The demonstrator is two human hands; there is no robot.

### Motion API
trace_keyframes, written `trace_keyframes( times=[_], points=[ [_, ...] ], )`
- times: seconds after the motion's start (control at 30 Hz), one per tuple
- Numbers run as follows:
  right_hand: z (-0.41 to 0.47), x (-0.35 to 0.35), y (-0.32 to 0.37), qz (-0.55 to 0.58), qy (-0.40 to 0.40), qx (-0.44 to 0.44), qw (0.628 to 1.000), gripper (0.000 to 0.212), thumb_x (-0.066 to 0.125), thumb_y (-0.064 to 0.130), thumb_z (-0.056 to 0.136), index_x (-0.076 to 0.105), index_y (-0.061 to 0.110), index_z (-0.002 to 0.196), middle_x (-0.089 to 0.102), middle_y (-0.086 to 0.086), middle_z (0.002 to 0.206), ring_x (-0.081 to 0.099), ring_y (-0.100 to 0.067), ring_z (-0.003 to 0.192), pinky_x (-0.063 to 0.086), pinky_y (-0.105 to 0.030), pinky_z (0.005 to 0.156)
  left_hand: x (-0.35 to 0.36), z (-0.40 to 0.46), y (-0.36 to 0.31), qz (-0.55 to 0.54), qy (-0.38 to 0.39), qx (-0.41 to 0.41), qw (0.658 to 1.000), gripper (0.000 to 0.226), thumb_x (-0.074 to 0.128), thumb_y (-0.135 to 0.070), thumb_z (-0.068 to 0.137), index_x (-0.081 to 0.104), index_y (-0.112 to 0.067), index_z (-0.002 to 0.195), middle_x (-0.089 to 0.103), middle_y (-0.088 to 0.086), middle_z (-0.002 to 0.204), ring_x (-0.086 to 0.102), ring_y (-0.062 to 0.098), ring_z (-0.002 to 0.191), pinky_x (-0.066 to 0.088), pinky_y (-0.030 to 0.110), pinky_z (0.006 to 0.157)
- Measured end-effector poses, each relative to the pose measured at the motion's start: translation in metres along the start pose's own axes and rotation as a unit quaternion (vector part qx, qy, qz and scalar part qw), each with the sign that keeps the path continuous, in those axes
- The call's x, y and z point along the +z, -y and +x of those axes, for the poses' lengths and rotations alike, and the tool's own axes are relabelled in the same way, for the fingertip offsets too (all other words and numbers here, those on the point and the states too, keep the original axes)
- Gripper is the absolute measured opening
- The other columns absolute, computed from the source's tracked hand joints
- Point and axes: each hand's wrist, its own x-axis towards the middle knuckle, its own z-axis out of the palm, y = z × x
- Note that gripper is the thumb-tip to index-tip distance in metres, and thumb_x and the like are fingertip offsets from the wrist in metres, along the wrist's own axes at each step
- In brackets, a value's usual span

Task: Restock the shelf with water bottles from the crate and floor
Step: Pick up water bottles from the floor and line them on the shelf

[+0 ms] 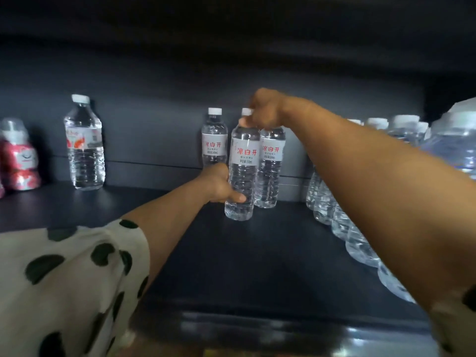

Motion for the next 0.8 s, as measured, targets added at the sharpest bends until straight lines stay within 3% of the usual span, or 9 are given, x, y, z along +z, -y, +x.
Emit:
trace_keyframes(
  times=[0.07,0.13,0.2,0.33,0.43,0.5,0.63,0.8],
  points=[
    [0.007,0.004,-0.004,-0.006,-0.004,0.006,1.0,0.047,0.067,0.049,0.082,0.06,0.015,0.114,0.062,-0.003,0.109,0.061,-0.027,0.101,0.049,-0.043,0.093,0.003,0.008,0.0,0.001,-0.012,-0.007,1.0,0.023,0.083,-0.01,0.071,0.065,-0.011,0.084,0.066,-0.002,0.077,0.066,0.018,0.09,0.049,0.026,0.084],
    [0.015,0.008,-0.009,-0.003,-0.011,0.009,1.0,0.048,0.066,0.049,0.083,0.059,0.015,0.115,0.062,-0.003,0.111,0.061,-0.027,0.104,0.049,-0.044,0.095,0.005,0.013,0.0,0.008,-0.039,-0.013,0.999,0.03,0.085,-0.011,0.07,0.055,-0.016,0.065,0.058,-0.006,0.063,0.06,0.014,0.073,0.046,0.026,0.073],
    [0.021,0.012,-0.013,0.0,-0.018,0.007,1.0,0.048,0.066,0.047,0.084,0.059,0.013,0.117,0.061,-0.004,0.115,0.059,-0.027,0.105,0.048,-0.044,0.095,0.006,0.018,0.002,0.028,-0.073,-0.018,0.997,0.039,0.087,-0.016,0.066,0.049,-0.017,0.059,0.058,-0.003,0.064,0.061,0.015,0.072,0.048,0.027,0.07],
    [0.031,0.019,-0.016,-0.008,-0.034,0.001,0.999,0.047,0.064,0.046,0.086,0.057,0.013,0.119,0.059,-0.006,0.12,0.057,-0.028,0.108,0.047,-0.041,0.094,0.009,0.03,0.007,0.034,-0.103,-0.033,0.994,0.043,0.09,-0.017,0.063,0.047,-0.015,0.058,0.06,0.001,0.067,0.069,0.024,0.086,0.056,0.035,0.081],
    [0.036,0.021,-0.015,-0.018,-0.042,-0.007,0.999,0.047,0.063,0.043,0.088,0.054,0.012,0.123,0.057,-0.007,0.123,0.055,-0.028,0.111,0.044,-0.035,0.087,0.012,0.033,0.006,0.046,-0.128,-0.037,0.99,0.046,0.089,-0.02,0.064,0.044,-0.016,0.057,0.054,-0.002,0.064,0.066,0.023,0.086,0.049,0.026,0.068],
    [0.038,0.022,-0.013,-0.023,-0.046,-0.008,0.999,0.049,0.063,0.042,0.088,0.052,0.012,0.125,0.054,-0.008,0.128,0.054,-0.028,0.115,0.044,-0.037,0.09,0.013,0.033,0.005,0.051,-0.145,-0.041,0.987,0.046,0.089,-0.022,0.065,0.044,-0.016,0.059,0.053,-0.003,0.065,0.066,0.023,0.087,0.043,0.021,0.06],
    [0.042,0.025,-0.012,-0.024,-0.049,-0.008,0.998,0.046,0.063,0.038,0.089,0.052,0.012,0.126,0.053,-0.007,0.129,0.053,-0.028,0.116,0.041,-0.034,0.086,0.015,0.039,0.005,0.067,-0.163,-0.047,0.983,0.043,0.089,-0.023,0.064,0.047,-0.015,0.06,0.054,-0.003,0.067,0.065,0.021,0.088,0.044,0.025,0.067],
    [0.048,0.033,-0.012,-0.029,-0.06,-0.001,0.998,0.043,0.063,0.037,0.09,0.054,0.009,0.12,0.054,-0.011,0.125,0.054,-0.031,0.113,0.044,-0.038,0.091,0.018,0.043,0.009,0.067,-0.186,-0.046,0.979,0.044,0.089,-0.023,0.065,0.046,-0.016,0.062,0.051,-0.006,0.065,0.058,0.016,0.076,0.04,0.021,0.061]
  ],
)
